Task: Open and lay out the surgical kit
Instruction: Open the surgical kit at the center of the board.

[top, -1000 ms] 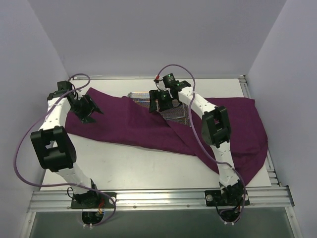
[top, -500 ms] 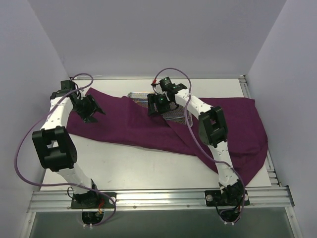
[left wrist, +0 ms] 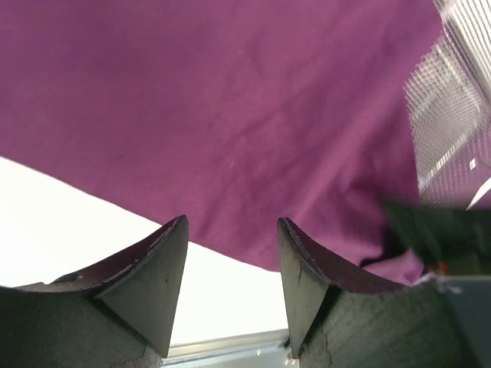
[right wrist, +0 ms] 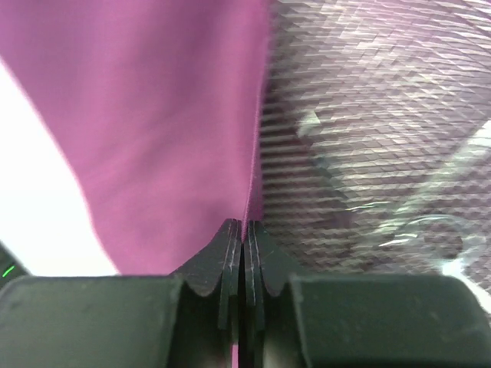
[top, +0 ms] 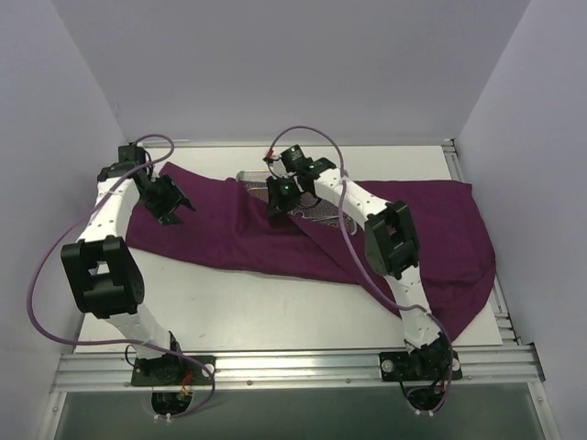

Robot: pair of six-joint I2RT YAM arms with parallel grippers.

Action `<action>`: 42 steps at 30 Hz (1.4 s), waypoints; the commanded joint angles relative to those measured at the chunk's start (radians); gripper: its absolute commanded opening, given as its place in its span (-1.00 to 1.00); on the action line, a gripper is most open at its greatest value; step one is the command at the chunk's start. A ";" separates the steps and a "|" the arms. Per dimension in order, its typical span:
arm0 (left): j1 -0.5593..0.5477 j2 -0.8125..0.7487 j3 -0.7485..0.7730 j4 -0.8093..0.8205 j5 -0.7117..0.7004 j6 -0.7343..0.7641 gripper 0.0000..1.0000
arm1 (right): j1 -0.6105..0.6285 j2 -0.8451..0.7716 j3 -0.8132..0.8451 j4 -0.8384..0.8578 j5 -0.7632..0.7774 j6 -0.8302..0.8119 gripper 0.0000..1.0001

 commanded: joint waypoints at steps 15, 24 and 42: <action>0.098 -0.123 0.101 -0.057 -0.259 0.022 0.18 | 0.331 -0.430 -0.661 0.106 -0.645 -0.068 -0.96; 0.098 -0.195 0.071 -0.103 -0.362 -0.022 0.23 | 0.280 -0.442 -0.634 -0.028 -0.582 -0.087 -0.13; -0.008 0.208 0.122 -0.045 -0.161 -0.006 -0.23 | -0.531 -0.666 -0.493 -0.068 0.410 0.281 -1.00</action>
